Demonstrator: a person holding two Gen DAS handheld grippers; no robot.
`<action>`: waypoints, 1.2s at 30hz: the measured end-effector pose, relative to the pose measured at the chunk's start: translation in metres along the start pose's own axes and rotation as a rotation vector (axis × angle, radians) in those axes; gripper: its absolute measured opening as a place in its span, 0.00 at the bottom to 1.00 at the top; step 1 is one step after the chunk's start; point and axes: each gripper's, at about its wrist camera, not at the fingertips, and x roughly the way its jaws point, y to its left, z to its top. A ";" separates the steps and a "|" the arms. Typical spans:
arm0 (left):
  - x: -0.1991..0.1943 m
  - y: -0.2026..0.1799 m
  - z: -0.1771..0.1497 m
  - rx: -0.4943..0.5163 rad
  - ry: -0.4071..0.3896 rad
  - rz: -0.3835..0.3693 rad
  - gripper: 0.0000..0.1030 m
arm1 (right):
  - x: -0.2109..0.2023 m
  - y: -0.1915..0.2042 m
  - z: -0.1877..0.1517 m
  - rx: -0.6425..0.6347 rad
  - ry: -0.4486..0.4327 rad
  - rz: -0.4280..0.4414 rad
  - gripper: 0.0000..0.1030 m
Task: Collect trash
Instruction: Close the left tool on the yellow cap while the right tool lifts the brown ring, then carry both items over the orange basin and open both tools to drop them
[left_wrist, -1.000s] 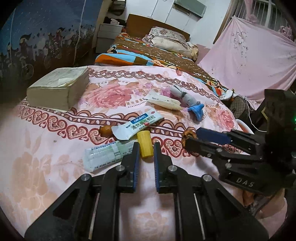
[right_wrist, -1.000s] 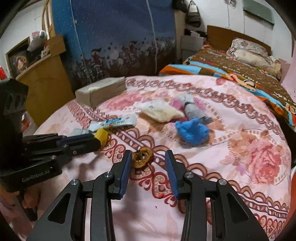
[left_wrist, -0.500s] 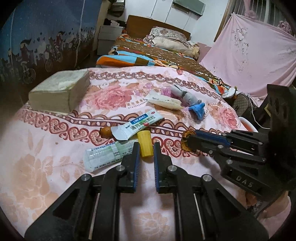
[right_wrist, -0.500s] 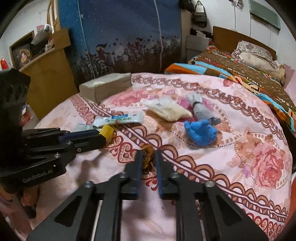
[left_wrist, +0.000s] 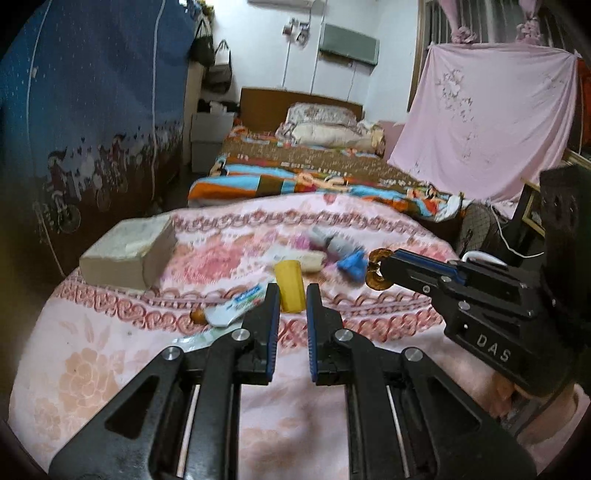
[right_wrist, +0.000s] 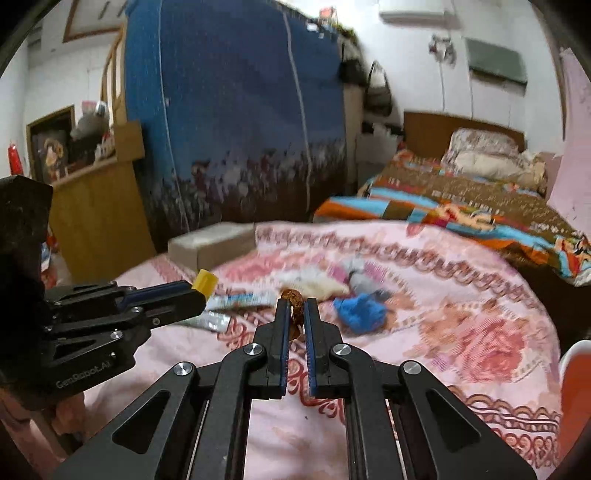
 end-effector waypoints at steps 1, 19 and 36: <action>-0.002 -0.004 0.002 0.008 -0.016 0.002 0.00 | -0.007 0.000 0.000 0.000 -0.035 -0.013 0.06; -0.013 -0.072 0.034 0.111 -0.187 -0.088 0.00 | -0.110 -0.047 -0.001 0.064 -0.424 -0.269 0.06; -0.006 -0.213 0.054 0.382 -0.299 -0.390 0.00 | -0.200 -0.133 -0.031 0.237 -0.599 -0.612 0.06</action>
